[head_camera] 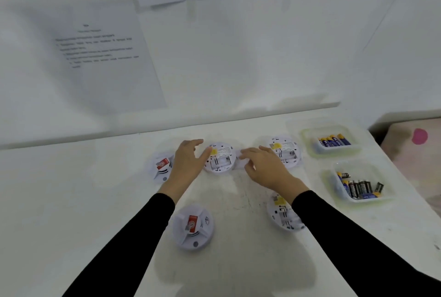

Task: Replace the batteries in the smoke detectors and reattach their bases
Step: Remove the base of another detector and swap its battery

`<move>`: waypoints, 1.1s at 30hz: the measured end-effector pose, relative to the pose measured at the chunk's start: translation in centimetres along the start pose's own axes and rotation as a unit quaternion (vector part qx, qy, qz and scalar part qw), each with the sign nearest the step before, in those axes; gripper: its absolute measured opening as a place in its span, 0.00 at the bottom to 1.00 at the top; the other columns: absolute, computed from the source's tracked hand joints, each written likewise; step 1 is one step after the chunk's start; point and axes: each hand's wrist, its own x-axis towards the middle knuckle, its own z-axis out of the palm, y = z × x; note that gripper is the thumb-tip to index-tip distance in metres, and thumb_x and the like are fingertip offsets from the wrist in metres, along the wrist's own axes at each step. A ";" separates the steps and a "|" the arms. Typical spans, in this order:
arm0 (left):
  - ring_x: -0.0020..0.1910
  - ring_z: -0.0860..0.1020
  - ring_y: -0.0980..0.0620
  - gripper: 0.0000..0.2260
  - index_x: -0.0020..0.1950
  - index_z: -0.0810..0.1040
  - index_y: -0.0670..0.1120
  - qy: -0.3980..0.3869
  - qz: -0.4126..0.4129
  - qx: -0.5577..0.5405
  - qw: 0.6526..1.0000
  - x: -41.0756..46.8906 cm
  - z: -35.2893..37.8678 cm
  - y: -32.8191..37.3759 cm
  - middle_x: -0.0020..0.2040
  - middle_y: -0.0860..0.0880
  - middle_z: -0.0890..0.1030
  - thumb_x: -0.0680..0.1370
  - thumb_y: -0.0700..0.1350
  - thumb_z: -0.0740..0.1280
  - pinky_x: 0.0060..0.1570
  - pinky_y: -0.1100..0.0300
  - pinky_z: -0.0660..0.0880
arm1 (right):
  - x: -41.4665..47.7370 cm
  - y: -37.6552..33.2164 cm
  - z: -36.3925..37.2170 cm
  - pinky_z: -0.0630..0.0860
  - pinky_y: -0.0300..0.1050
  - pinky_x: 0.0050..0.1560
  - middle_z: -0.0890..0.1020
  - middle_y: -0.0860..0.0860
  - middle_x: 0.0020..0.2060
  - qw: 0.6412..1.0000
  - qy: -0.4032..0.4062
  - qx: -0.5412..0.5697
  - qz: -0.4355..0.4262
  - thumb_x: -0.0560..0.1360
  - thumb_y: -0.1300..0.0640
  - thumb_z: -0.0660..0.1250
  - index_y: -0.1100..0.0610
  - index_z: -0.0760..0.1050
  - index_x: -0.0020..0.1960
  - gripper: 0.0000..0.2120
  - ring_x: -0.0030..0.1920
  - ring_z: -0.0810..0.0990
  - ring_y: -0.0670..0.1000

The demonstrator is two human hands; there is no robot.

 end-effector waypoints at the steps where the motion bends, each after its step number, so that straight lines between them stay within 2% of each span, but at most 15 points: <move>1: 0.61 0.75 0.47 0.18 0.64 0.79 0.46 0.028 0.022 0.033 0.999 -0.2 -0.6 -0.3 0.62 0.47 0.77 0.77 0.53 0.70 0.60 0.56 0.70 | -0.1 -0.5 0.0 0.61 0.44 0.68 0.77 0.47 0.63 0.998 0.050 0.026 0.000 0.77 0.61 0.58 0.53 0.76 0.61 0.15 0.59 0.77 0.48; 3: 0.68 0.68 0.44 0.22 0.67 0.76 0.50 0.067 0.023 0.136 0.988 -0.8 -2.1 -1.6 0.68 0.47 0.74 0.76 0.55 0.71 0.64 0.52 0.65 | -0.1 -2.0 0.2 0.67 0.44 0.58 0.79 0.47 0.56 0.992 0.107 0.061 -0.021 0.77 0.62 0.60 0.54 0.77 0.58 0.13 0.50 0.79 0.49; 4: 0.71 0.64 0.43 0.27 0.70 0.73 0.51 0.067 -0.008 0.177 0.982 -1.1 -2.7 -2.6 0.71 0.48 0.70 0.74 0.59 0.72 0.67 0.50 0.62 | 0.0 -2.9 0.5 0.68 0.44 0.55 0.79 0.48 0.54 0.990 0.115 0.072 -0.037 0.76 0.63 0.61 0.55 0.77 0.57 0.13 0.49 0.79 0.49; 7: 0.76 0.56 0.41 0.44 0.77 0.62 0.54 0.000 -0.122 0.197 0.973 -1.9 -4.0 -5.2 0.78 0.48 0.59 0.67 0.65 0.75 0.71 0.45 0.56 | 0.4 -5.7 1.7 0.73 0.47 0.52 0.80 0.49 0.53 0.986 0.102 0.100 -0.084 0.75 0.61 0.60 0.55 0.78 0.56 0.13 0.50 0.78 0.51; 11: 0.70 0.67 0.42 0.49 0.75 0.64 0.48 0.033 -0.074 0.122 0.989 -2.3 -4.9 -7.6 0.70 0.45 0.70 0.60 0.69 0.73 0.65 0.53 0.60 | 0.8 -9.3 3.3 0.74 0.44 0.52 0.79 0.49 0.54 0.980 0.078 0.147 -0.112 0.75 0.63 0.60 0.55 0.77 0.59 0.15 0.53 0.76 0.48; 12: 0.67 0.70 0.44 0.49 0.74 0.65 0.47 0.048 -0.089 0.080 0.992 -2.6 -5.2 -7.5 0.68 0.46 0.72 0.59 0.69 0.72 0.66 0.53 0.62 | 0.9 -10.1 3.7 0.74 0.42 0.54 0.78 0.48 0.56 0.978 0.068 0.161 -0.111 0.76 0.64 0.60 0.55 0.76 0.60 0.15 0.55 0.75 0.47; 14: 0.64 0.74 0.47 0.44 0.74 0.64 0.51 0.050 -0.146 -0.082 0.985 -3.3 -6.3 -6.6 0.67 0.46 0.73 0.63 0.66 0.73 0.66 0.50 0.69 | 1.1 -11.5 4.3 0.72 0.41 0.58 0.76 0.49 0.58 0.971 0.054 0.210 -0.099 0.78 0.63 0.59 0.55 0.74 0.64 0.16 0.57 0.73 0.44; 16: 0.61 0.77 0.46 0.31 0.74 0.66 0.53 -0.009 -0.176 -0.314 0.933 -4.2 -7.4 -5.4 0.69 0.44 0.73 0.73 0.58 0.71 0.58 0.49 0.76 | 1.2 -12.9 4.4 0.70 0.40 0.63 0.73 0.48 0.62 0.958 0.037 0.274 -0.075 0.80 0.58 0.59 0.55 0.69 0.70 0.18 0.60 0.71 0.42; 18: 0.62 0.78 0.42 0.26 0.72 0.70 0.48 -0.099 -0.170 -0.504 0.841 -5.3 -8.1 -4.3 0.69 0.41 0.76 0.75 0.54 0.67 0.56 0.48 0.79 | 1.0 -13.9 4.2 0.67 0.39 0.67 0.69 0.47 0.67 0.946 0.026 0.319 -0.055 0.80 0.50 0.61 0.54 0.64 0.74 0.24 0.65 0.68 0.42; 21: 0.62 0.77 0.39 0.26 0.69 0.73 0.42 -0.150 -0.165 -0.636 0.739 -7.0 -8.3 -2.4 0.65 0.37 0.78 0.74 0.51 0.59 0.65 0.44 0.73 | 0.4 -14.5 3.5 0.62 0.30 0.66 0.66 0.45 0.65 0.939 0.058 0.334 -0.052 0.78 0.47 0.65 0.53 0.65 0.74 0.27 0.67 0.64 0.43; 23: 0.64 0.75 0.36 0.28 0.71 0.72 0.41 -0.164 -0.173 -0.664 0.709 -7.6 -7.8 -1.5 0.67 0.36 0.77 0.75 0.52 0.58 0.69 0.42 0.67 | -0.3 -14.2 2.7 0.58 0.23 0.61 0.65 0.44 0.62 0.946 0.075 0.312 -0.050 0.76 0.49 0.68 0.52 0.66 0.73 0.27 0.65 0.62 0.44; 25: 0.65 0.74 0.36 0.28 0.73 0.71 0.41 -0.177 -0.174 -0.665 0.705 -7.6 -7.3 -0.7 0.69 0.36 0.75 0.76 0.53 0.57 0.67 0.43 0.70 | -1.1 -13.8 1.9 0.57 0.26 0.62 0.64 0.44 0.60 0.958 0.089 0.267 -0.056 0.71 0.44 0.67 0.51 0.66 0.72 0.31 0.62 0.61 0.45; 28: 0.66 0.75 0.39 0.29 0.73 0.71 0.42 -0.193 -0.170 -0.634 0.729 -7.5 -6.0 1.2 0.69 0.37 0.75 0.79 0.59 0.55 0.65 0.45 0.72 | -2.4 -12.9 0.8 0.60 0.44 0.65 0.64 0.45 0.59 0.970 0.109 0.211 -0.051 0.63 0.37 0.61 0.50 0.64 0.72 0.39 0.59 0.62 0.45; 31: 0.67 0.77 0.42 0.33 0.71 0.74 0.46 -0.210 -0.143 -0.587 0.769 -7.7 -4.5 3.2 0.67 0.40 0.78 0.79 0.68 0.50 0.66 0.45 0.72 | -3.8 -11.7 -0.4 0.60 0.45 0.61 0.63 0.47 0.60 0.973 0.117 0.195 -0.040 0.60 0.38 0.61 0.50 0.61 0.72 0.41 0.59 0.63 0.48; 33: 0.65 0.78 0.43 0.33 0.70 0.74 0.49 -0.214 -0.138 -0.572 0.780 -7.7 -3.5 4.2 0.65 0.42 0.80 0.79 0.69 0.47 0.64 0.46 0.76 | -4.6 -10.7 -1.1 0.60 0.44 0.58 0.63 0.48 0.61 0.975 0.127 0.178 -0.041 0.59 0.39 0.61 0.51 0.60 0.71 0.42 0.58 0.63 0.49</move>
